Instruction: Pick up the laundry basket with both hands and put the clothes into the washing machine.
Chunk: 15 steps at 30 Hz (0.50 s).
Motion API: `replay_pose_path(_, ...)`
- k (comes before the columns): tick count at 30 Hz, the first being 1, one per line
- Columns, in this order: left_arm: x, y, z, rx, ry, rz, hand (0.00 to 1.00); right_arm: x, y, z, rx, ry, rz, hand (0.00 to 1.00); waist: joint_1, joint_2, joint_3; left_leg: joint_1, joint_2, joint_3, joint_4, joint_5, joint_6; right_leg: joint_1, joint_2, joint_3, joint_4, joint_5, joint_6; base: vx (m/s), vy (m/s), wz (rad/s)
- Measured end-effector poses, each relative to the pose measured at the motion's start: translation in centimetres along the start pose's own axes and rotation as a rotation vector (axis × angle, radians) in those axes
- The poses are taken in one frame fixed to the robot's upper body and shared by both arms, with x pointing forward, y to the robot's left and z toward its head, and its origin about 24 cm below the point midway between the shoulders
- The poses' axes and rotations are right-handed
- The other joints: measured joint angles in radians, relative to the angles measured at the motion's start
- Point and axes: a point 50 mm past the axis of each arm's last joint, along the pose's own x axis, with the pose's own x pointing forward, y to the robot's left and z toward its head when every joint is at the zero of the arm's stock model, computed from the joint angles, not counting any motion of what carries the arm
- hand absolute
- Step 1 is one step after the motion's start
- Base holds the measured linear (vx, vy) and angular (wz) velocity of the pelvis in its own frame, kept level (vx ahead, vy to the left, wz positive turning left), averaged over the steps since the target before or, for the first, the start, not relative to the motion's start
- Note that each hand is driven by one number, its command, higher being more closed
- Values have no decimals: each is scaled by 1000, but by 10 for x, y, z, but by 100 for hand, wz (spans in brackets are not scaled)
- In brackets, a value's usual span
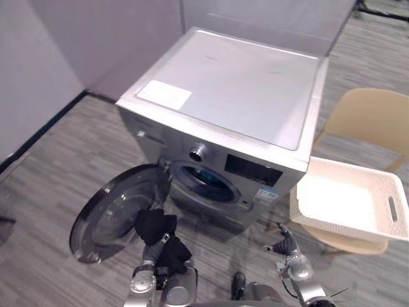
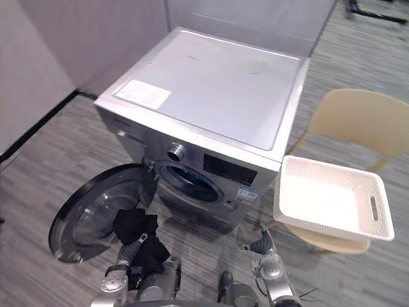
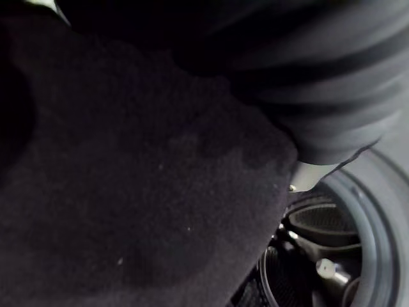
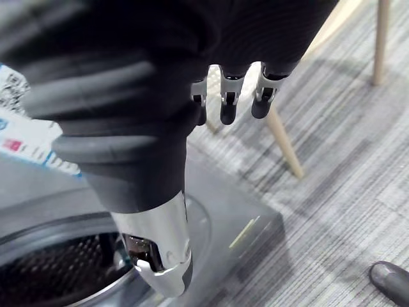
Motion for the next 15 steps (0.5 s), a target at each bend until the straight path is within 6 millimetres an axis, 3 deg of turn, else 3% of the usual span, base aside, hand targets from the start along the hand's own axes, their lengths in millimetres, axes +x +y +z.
replay_pose_path(1, 1, -1, 2, 7, -6, -7, 100, -2, 4, 1, 16, -4, 3, 0, -4, -21, 1, 12, -7, 25, -6, -2, 2, -1, -11, 19, -5, 0, 13, 150, 81, -46)
replay_pose_path(2, 3, -1, 5, 21, -16, -13, 100, -4, 3, -2, 23, -1, -2, 0, -4, -25, 2, 13, -9, 43, 2, -9, 12, -1, -17, 25, -5, -3, 22, 151, 97, -46)
replay_pose_path(5, 7, -4, 14, 24, -45, -26, 100, -7, 4, -6, 35, 12, -10, 0, -4, -28, 4, 18, -15, 114, 16, -31, 34, -39, -33, 85, 33, -17, 46, 64, 119, -58)
replay_pose_path(7, 10, -5, 24, 20, -75, -24, 100, -5, 3, 6, 53, -32, -31, 0, -2, -14, 22, -4, 7, 177, 74, -76, 48, -113, -25, 147, 109, -24, 55, -35, 106, -98)
replay_pose_path(9, 11, -3, 29, 10, -95, -14, 100, 0, 1, 17, 59, -62, -42, 0, -3, -18, 39, -53, 26, 234, 156, -122, 58, -207, -22, 182, 224, -61, 67, -104, 84, -107)
replay_pose_path(13, 24, -7, 83, -77, -260, 4, 100, 7, -6, 43, 112, -125, -101, 0, -22, -28, 139, -234, 64, 278, 431, -251, 81, -439, -40, 177, 533, -179, 69, -181, 20, -44)
replay_pose_path(15, 26, -7, 98, -118, -302, 19, 100, 8, -7, 53, 132, -151, -115, 0, -27, -33, 165, -301, 76, 278, 522, -291, 81, -509, -59, 158, 630, -212, 57, -159, 27, -14)
